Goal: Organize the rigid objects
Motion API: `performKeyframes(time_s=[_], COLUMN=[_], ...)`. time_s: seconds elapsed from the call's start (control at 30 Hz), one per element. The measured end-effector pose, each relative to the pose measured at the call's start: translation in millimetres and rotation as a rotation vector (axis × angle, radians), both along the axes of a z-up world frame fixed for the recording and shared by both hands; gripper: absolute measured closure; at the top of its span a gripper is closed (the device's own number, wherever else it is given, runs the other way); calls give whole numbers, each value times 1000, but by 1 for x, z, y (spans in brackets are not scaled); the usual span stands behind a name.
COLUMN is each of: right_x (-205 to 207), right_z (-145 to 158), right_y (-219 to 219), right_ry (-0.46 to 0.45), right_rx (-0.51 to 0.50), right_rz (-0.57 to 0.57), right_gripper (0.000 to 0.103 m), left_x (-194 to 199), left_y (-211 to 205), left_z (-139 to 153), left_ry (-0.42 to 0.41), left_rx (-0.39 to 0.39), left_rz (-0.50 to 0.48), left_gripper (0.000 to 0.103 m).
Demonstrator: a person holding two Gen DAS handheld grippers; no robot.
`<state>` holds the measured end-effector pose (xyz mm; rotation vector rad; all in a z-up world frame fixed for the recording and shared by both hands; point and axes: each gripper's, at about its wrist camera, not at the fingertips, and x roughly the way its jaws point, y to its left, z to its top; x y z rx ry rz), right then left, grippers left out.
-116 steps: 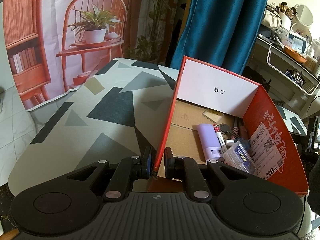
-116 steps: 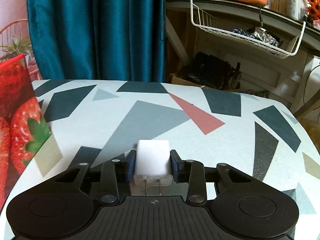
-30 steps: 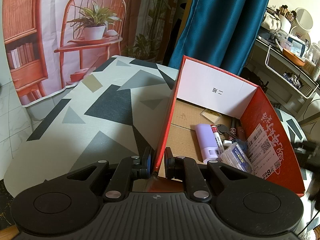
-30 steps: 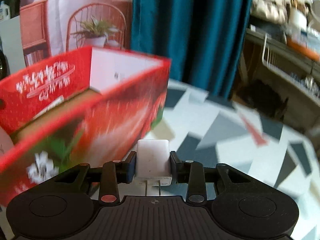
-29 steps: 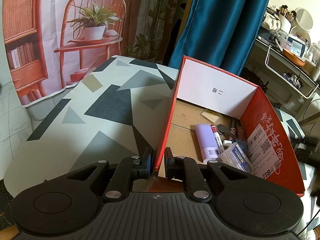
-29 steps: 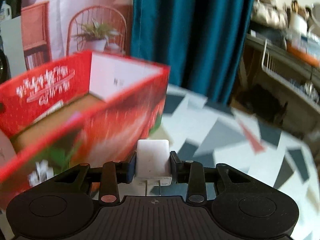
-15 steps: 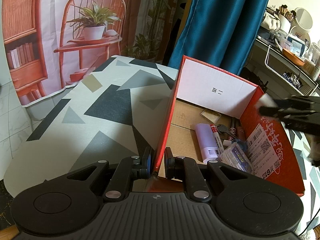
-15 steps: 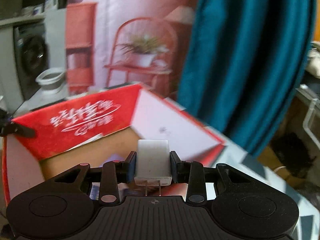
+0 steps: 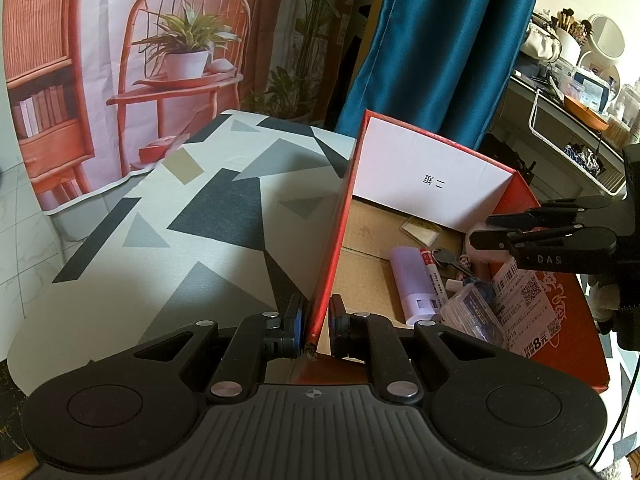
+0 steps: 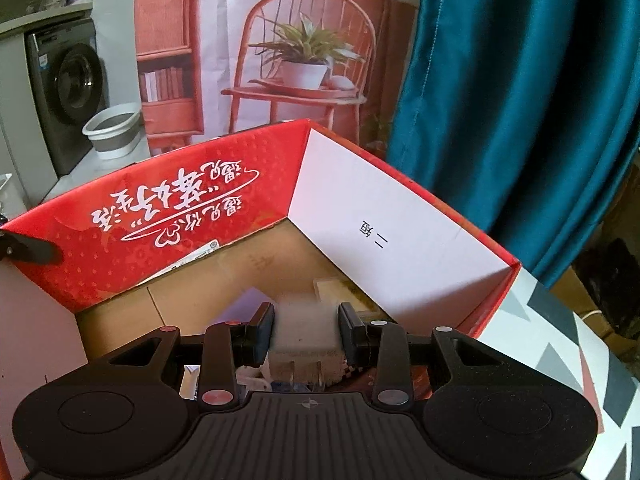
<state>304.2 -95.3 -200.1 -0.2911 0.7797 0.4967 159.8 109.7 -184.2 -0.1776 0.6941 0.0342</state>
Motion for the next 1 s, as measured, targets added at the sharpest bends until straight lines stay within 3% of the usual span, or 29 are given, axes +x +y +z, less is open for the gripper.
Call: performKeyframes(time_s=[0.17, 0.33, 0.4, 0.53, 0.6, 0.7, 0.77, 0.9, 1.0], right_x=[0, -8, -13, -27, -36, -50, -59, -80, -98], right_z=[2, 10, 16, 32, 40, 53, 60, 76, 91], right_y=[-5, -14, -18, -30, -36, -46, -50, -56, -63], right_ry=[-3, -10, -18, -38, -50, -74, -87, -106, -117], right_rx=[17, 59, 75, 135, 153, 181, 176, 163, 187], right_rz=[-29, -81, -111, -185, -240, -308, -362, -449, -501], right_gripper=[72, 58, 41, 23, 2, 1, 1, 1, 0], left_x=[0, 1, 1, 1, -1, -4, -7, -17, -25], left_y=[-1, 1, 2, 0, -2, -3, -4, -12, -21], left_z=[0, 1, 2, 7, 10, 15, 22, 41, 62], left_ry=[4, 9, 10, 4, 2, -7, -26, -93, -143], left_rx=[1, -2, -2, 9, 14, 16, 20, 48, 77], left_rz=[5, 9, 11, 13, 17, 19, 13, -3, -23], left_gripper=[89, 90, 90, 89, 89, 88, 84, 43, 24])
